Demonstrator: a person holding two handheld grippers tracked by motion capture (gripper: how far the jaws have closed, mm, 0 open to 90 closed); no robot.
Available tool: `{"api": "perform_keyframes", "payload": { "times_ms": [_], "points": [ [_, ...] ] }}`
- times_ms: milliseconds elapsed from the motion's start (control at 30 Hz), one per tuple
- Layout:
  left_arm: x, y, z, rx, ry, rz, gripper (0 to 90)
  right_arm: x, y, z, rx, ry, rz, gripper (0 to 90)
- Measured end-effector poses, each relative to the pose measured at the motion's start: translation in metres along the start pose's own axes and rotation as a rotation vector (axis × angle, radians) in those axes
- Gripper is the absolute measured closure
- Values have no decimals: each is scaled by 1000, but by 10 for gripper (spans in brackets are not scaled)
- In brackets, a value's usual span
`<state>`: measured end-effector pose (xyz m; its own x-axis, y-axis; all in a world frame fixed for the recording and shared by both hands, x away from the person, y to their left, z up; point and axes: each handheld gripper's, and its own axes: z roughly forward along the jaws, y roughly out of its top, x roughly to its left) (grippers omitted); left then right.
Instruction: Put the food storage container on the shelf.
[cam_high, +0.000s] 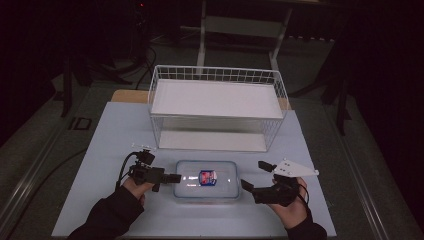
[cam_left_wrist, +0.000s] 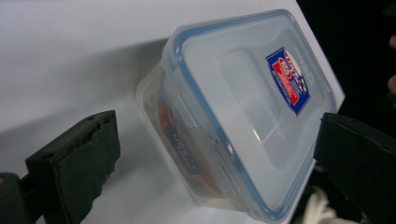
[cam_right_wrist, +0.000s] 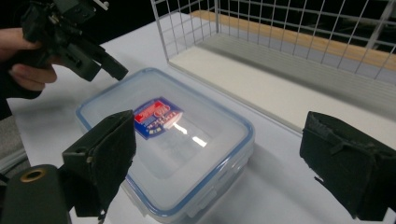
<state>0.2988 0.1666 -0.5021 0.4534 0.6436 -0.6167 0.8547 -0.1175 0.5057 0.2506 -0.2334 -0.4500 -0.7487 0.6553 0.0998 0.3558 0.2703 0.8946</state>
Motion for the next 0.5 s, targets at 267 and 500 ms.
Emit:
{"api": "perform_keyframes", "payload": {
  "times_ms": [267,500],
  "points": [
    [8,0,9,50,-85,-135,32,-2,-4,5,52,40,37,135],
    [17,-1,16,76,-118,-210,167,-3,-7,6,70,46,63,161]
  ]
}}
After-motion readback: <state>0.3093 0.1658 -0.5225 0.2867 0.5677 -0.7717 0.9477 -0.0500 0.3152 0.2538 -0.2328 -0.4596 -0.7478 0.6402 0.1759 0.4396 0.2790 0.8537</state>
